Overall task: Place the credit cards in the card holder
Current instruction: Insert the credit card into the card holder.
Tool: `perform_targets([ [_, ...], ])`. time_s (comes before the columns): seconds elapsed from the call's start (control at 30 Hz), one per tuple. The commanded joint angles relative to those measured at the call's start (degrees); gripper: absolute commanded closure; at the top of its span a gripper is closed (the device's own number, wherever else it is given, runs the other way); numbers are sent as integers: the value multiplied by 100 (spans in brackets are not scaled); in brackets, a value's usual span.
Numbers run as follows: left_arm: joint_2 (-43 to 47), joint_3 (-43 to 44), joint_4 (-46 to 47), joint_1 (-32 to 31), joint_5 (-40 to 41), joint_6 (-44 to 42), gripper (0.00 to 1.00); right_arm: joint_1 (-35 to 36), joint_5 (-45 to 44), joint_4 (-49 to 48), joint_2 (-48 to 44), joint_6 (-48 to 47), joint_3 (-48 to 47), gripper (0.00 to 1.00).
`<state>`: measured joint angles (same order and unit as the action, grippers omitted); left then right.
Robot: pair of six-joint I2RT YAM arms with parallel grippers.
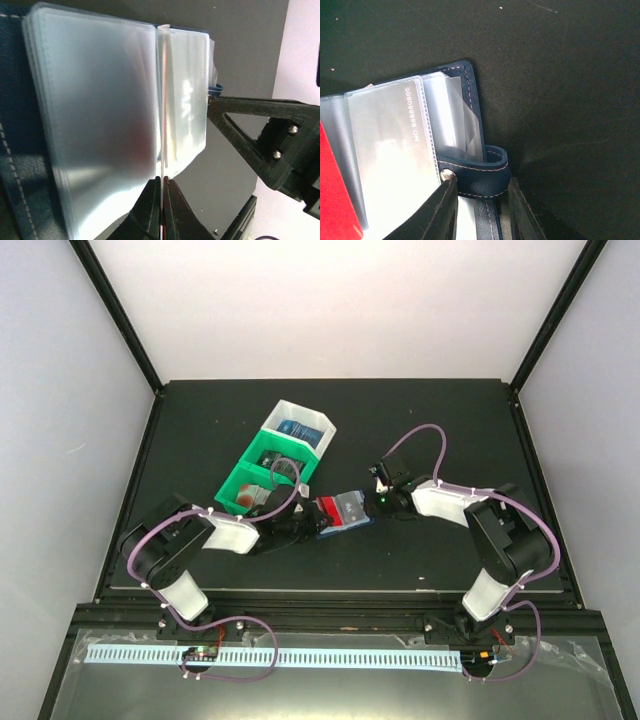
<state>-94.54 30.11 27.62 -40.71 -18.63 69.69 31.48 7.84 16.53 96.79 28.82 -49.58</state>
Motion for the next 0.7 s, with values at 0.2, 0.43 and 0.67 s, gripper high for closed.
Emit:
perform_targets([
  [0.2,113,-55,637,-66,-25,92,98,139,259,206,-47,661,502,71],
  [0.43,-59,-36,564,-56,49,174,98,139,293,201,-75,681,496,71],
  [0.67,278,-106,91,-51,386,-23,98,139,289,195,-28,607,488,67],
])
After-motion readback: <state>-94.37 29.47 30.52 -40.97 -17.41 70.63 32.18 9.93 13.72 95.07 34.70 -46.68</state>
